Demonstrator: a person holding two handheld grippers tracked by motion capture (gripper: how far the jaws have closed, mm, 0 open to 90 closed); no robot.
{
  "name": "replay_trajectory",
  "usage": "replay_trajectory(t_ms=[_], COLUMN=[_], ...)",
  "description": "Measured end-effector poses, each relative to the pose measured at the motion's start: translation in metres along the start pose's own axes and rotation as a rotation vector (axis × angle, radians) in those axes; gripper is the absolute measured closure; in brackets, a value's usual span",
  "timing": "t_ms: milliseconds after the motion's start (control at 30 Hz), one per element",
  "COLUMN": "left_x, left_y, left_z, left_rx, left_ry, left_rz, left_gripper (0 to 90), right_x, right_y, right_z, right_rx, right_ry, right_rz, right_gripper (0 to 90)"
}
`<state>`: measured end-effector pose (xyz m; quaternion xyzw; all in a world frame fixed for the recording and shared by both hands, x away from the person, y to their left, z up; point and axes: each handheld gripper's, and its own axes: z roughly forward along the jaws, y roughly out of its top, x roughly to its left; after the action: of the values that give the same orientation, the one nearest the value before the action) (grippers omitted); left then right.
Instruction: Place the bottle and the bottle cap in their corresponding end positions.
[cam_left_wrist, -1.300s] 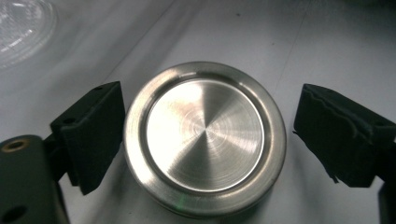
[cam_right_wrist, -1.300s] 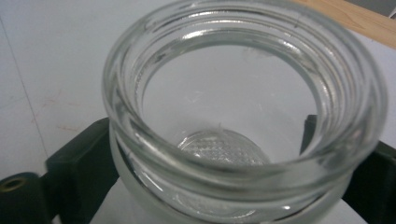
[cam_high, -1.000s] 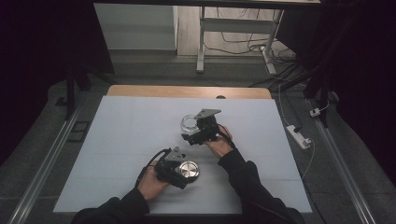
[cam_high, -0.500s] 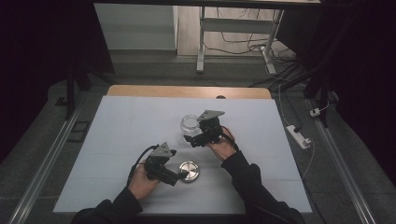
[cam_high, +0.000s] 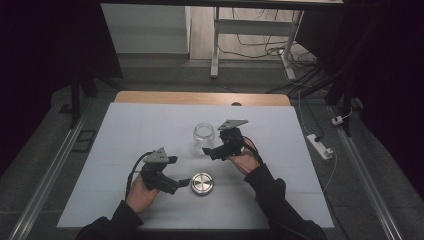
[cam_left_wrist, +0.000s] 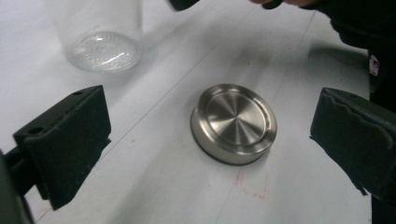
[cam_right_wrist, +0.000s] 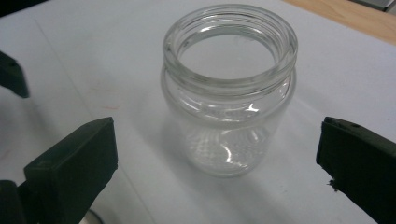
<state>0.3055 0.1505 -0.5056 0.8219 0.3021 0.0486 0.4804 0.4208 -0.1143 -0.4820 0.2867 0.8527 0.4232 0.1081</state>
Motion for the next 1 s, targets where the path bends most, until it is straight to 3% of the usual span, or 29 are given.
replay_trajectory(t_ms=[167,633,1000], left_x=[0.003,0.010,0.009], left_y=[-0.001,-0.010,-0.013], left_z=[-0.007,-0.031,-0.044], left_rx=[-0.005,-0.029,-0.032], left_ry=[0.015,0.043,0.066], left_rz=[-0.008,-0.045,-0.038], left_gripper=[0.0,0.0,0.0], right_x=[0.002,0.002,0.009], right_y=[0.000,-0.004,-0.012], right_z=[-0.007,-0.029,-0.047], right_rx=[-0.009,-0.062,-0.081], right_ry=[-0.014,0.013,0.004], right_rz=[-0.007,0.000,-0.035], right_gripper=[0.0,0.0,0.0])
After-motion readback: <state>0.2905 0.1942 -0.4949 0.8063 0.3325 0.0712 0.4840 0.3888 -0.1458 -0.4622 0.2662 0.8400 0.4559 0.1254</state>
